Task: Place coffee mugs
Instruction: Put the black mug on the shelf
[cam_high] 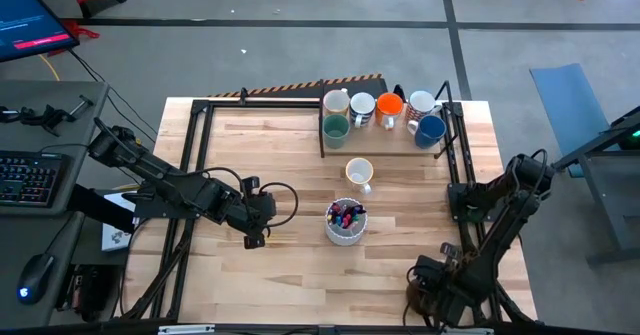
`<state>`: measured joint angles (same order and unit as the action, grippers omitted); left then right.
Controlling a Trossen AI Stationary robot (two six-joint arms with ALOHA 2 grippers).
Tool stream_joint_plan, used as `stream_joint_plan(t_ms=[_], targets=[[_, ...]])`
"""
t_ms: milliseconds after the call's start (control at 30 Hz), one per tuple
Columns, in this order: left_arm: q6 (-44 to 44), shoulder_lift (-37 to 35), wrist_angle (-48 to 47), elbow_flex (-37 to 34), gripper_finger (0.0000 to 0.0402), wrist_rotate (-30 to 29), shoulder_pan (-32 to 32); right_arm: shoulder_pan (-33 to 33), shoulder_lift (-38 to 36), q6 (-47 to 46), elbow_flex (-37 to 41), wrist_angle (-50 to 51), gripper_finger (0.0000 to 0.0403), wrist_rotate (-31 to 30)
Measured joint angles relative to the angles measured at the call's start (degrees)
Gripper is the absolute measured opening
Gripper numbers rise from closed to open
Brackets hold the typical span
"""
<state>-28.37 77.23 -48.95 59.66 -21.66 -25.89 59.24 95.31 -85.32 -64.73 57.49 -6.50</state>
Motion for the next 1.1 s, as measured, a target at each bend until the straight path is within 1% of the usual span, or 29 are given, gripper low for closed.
stream_joint_plan(t_ms=[100, 233, 333, 533, 767, 1000, 1100], targets=[[0.02, 0.00, 0.01, 0.00, 0.0104, -0.08, 0.00, -0.67, -0.02, -0.33, -0.04, 2.68, 0.0004, -1.89], [0.07, 0.00, 0.12, 0.00, 0.0104, -0.54, 0.00, -3.02, -0.03, 0.73, -1.33, 13.14, 0.0002, -4.17], [0.10, 0.00, 0.38, 0.00, 0.0104, -1.00, 0.00, -5.18, -0.85, 3.08, -2.90, 19.86, 0.0001, -8.58], [0.10, 0.00, 0.49, 0.00, 0.0104, -1.19, 0.00, -12.16, -6.13, 9.03, -2.95, 25.88, 0.0001, -17.06], [0.13, 0.00, 0.60, 0.00, 0.0104, -1.24, 0.00, -24.04, -13.41, 19.69, -2.92, 32.53, 0.0000, -24.41], [3.13, 0.00, 1.06, 0.00, 0.0104, -1.32, 0.00, -38.70, -20.45, 32.43, -2.91, 31.56, 0.0000, -30.60], [3.47, 0.00, 1.43, 0.00, 0.0104, -1.32, 0.00, -45.46, -22.15, 39.67, -2.86, 28.00, 0.0000, -30.72]])
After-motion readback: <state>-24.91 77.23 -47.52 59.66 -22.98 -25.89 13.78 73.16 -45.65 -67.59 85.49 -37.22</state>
